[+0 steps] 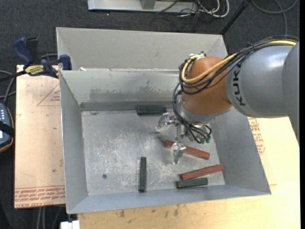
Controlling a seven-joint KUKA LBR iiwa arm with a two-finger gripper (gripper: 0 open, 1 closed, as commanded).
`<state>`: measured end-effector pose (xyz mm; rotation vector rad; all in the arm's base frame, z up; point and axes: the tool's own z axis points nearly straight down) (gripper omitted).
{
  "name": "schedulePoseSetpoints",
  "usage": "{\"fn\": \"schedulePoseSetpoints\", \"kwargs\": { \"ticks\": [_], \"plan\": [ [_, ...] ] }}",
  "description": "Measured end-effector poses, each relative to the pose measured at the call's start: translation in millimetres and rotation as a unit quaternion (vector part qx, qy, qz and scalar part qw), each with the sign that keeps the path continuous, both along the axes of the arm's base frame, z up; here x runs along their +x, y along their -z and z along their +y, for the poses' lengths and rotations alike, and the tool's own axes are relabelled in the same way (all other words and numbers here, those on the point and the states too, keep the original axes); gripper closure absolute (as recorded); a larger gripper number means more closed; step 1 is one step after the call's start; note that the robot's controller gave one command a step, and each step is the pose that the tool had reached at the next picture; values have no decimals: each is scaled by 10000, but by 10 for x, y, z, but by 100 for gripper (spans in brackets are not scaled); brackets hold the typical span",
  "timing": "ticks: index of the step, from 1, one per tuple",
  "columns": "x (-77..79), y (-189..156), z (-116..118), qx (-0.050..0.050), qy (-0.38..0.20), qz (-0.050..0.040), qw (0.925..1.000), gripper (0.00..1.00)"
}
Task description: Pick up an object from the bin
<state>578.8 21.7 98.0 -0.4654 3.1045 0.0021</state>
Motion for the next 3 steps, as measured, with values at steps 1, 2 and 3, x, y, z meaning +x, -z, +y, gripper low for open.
{"fn": "schedulePoseSetpoints", "kwargs": {
  "ticks": [1, 2, 3],
  "plan": [
    [244, 195, -536, 8, -463, -86, 9989, 100],
    [244, 195, -537, 8, -464, -86, 9989, 100],
    [-331, -1186, -567, -1, 161, -8, 9999, 100]
  ]
}}
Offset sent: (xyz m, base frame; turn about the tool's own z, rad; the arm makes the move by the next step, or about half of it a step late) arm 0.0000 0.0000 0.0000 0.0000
